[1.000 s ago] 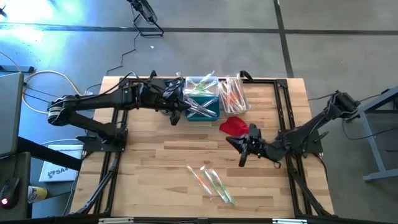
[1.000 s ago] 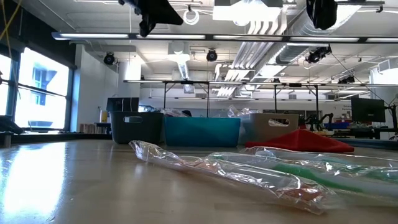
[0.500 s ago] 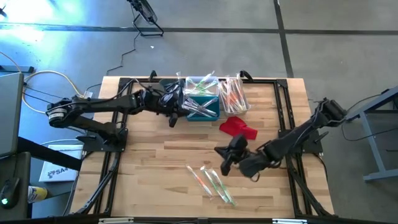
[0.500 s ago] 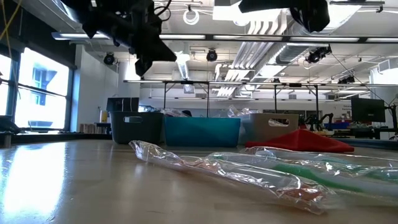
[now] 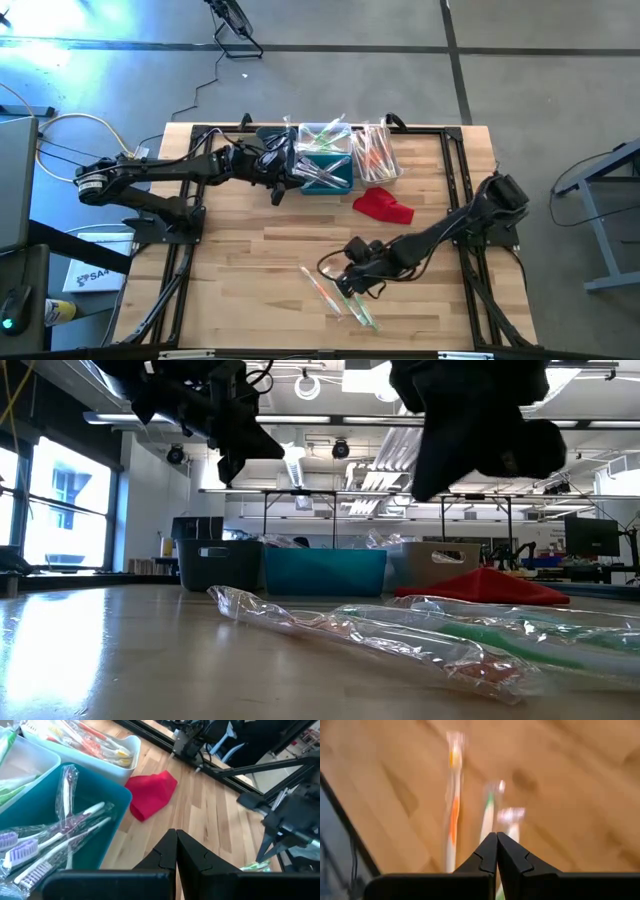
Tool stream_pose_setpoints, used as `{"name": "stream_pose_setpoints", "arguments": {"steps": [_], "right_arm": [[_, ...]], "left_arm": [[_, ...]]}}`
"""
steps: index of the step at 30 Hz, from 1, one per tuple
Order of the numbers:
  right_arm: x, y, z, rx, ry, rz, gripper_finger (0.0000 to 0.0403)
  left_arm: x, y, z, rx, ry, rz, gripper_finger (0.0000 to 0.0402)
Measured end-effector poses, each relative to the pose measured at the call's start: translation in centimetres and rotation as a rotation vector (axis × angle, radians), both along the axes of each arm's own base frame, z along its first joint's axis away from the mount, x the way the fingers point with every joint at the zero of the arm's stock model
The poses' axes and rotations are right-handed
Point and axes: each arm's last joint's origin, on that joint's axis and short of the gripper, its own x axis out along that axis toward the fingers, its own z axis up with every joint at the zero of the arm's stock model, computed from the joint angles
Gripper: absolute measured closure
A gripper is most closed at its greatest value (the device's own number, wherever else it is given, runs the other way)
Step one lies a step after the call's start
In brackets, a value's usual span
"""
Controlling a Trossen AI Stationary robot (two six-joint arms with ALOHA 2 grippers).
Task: Pick & Place Toothbrushes
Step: Put the right green toothbrush into the transparent bin
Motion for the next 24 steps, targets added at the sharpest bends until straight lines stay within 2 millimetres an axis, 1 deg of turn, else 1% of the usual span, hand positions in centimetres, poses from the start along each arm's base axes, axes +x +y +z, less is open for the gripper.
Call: {"name": "stream_pose_setpoints", "arguments": {"steps": [3,5,7,12,20,24], "right_arm": [[0.0,0.4,-0.6,0.094,0.057,0.027,0.04],[-0.1,0.7,-0.8,0.125,0.079,0.05,0.04],[-0.2,1.0,-0.9,0.135,0.086,0.059,0.04],[-0.4,1.2,-0.9,0.17,0.094,0.009,0.0401],[-0.1,0.9,-0.8,0.187,0.088,-0.038,0.0401],[0.3,1.1,0.1,0.183,0.056,-0.011,0.0401]], "left_arm": [[0.0,0.0,0.0,0.002,0.0,-0.001,0.0401],[0.0,0.0,0.0,0.003,0.0,-0.001,0.0401],[0.0,0.0,0.0,0.004,0.0,0.003,0.0401],[0.0,0.0,0.0,0.008,0.001,0.011,0.0401],[-0.1,0.0,-0.2,0.001,0.023,0.013,0.0401],[-0.2,0.0,-0.4,-0.008,0.05,0.013,0.0401]]}}
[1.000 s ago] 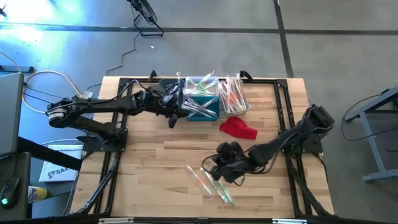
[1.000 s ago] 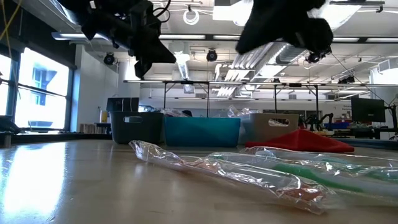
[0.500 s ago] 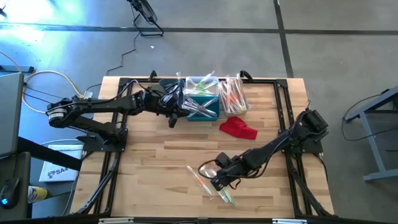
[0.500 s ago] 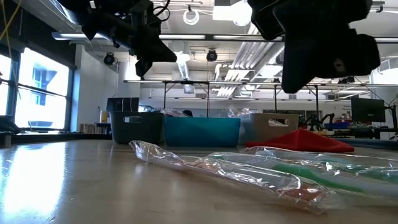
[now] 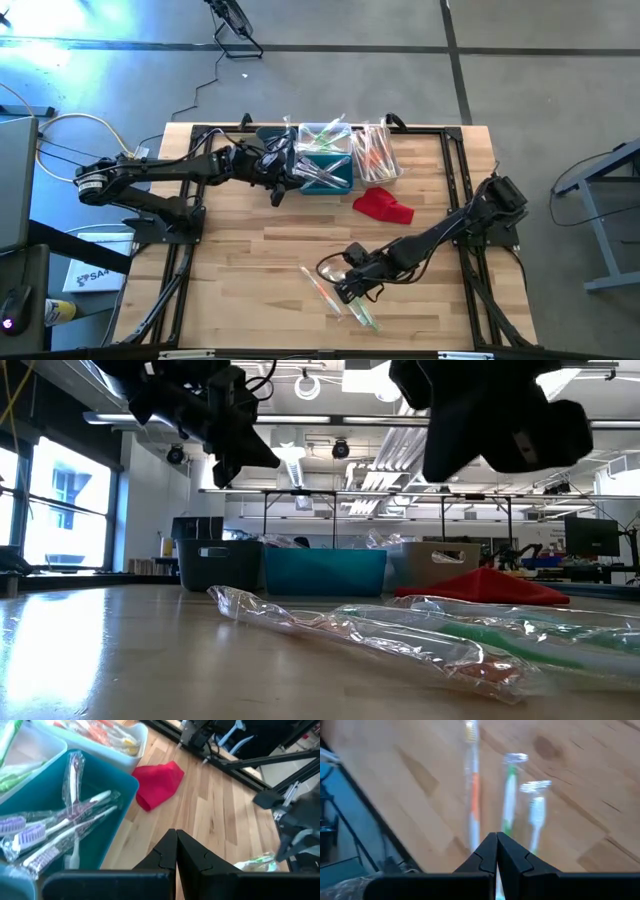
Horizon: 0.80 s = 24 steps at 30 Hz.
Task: Pick & Place Toothbrushes
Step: Put the right green toothbrush into the transparent bin
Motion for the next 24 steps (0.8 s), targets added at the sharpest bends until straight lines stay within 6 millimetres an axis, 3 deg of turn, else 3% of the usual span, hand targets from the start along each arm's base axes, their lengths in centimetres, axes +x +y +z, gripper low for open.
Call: {"name": "stream_pose_setpoints", "arguments": {"steps": [6,14,24], "right_arm": [[0.6,0.2,1.3,-0.023,-0.035,-0.006,0.0401],[2.1,1.4,-1.1,-0.072,0.002,0.015,0.0401],[2.5,1.3,-0.9,-0.072,-0.032,0.036,0.0401]], "left_arm": [[-0.1,0.0,-0.3,-0.009,0.03,0.002,0.0401],[-0.2,-0.1,-0.5,-0.01,0.053,-0.001,0.0401],[-0.4,-0.1,-0.8,0.003,0.092,-0.015,0.0401]]}}
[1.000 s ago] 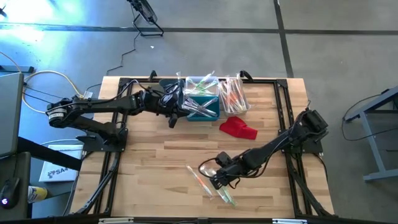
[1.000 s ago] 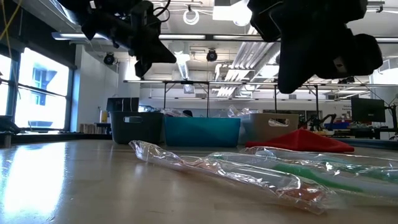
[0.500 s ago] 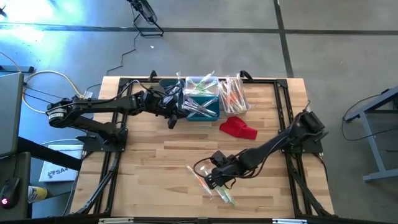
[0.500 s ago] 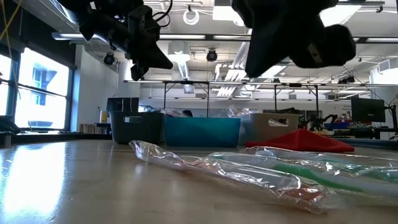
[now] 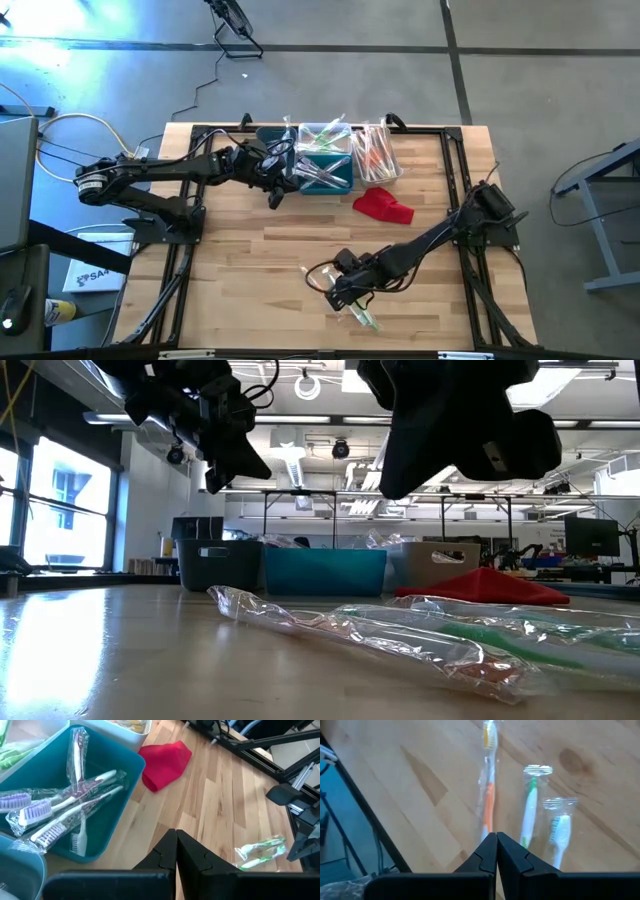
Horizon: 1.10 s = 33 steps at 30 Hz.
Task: Pick & Place Toothbrushes
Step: Put the right green toothbrush into the transparent bin
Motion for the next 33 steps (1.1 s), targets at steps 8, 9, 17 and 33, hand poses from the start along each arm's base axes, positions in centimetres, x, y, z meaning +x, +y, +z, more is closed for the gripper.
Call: {"name": "stream_pose_setpoints", "arguments": {"steps": [8,9,17,33], "right_arm": [[0.18,0.09,0.13,-0.024,-0.027,0.056,0.0401],[0.18,0.09,0.13,-0.035,-0.029,0.071,0.0401],[0.18,0.09,0.13,-0.086,-0.037,0.149,0.0401],[0.14,-0.1,0.04,-0.025,-0.008,0.08,0.0393]], "left_arm": [[-0.03,-0.01,-0.04,-0.003,0.007,0.0,0.0401],[-0.03,-0.01,-0.05,-0.003,0.007,0.0,0.0401],[-0.03,-0.01,-0.04,0.002,0.007,-0.003,0.0401],[0.03,0.01,0.01,0.006,-0.001,-0.004,0.0401]]}}
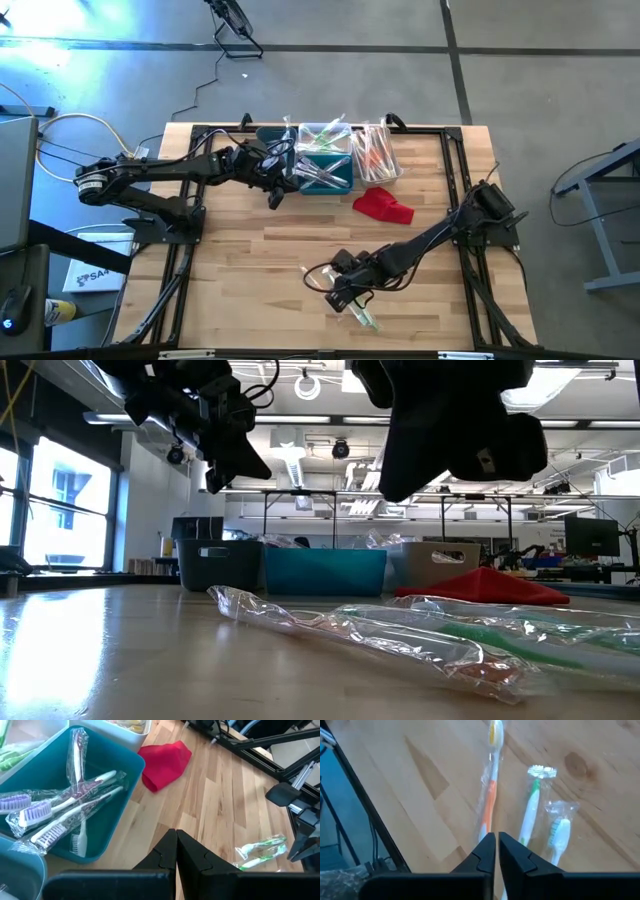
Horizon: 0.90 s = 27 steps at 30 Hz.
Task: Pick & Place Toothbrushes
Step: Put the right green toothbrush into the transparent bin
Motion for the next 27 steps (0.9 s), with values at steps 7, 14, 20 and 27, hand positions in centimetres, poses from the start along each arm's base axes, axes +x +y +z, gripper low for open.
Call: {"name": "stream_pose_setpoints", "arguments": {"steps": [7,14,20,27], "right_arm": [[-0.4,-0.1,-0.3,0.023,0.059,-0.034,0.0312],[-1.8,-1.0,-1.3,-0.022,0.209,-0.173,0.0269],[-2.3,-0.8,-2.7,0.013,0.202,-0.16,0.0268],[-2.5,-0.8,-3.9,0.066,0.197,-0.164,0.0268]], "left_arm": [[0.0,0.0,0.0,-0.001,0.002,0.0,0.0401],[0.0,0.0,0.0,0.007,0.005,0.014,0.0401],[0.0,0.1,0.0,0.019,0.01,0.037,0.0401],[0.0,0.2,-0.1,0.028,0.013,0.051,0.0401]]}}
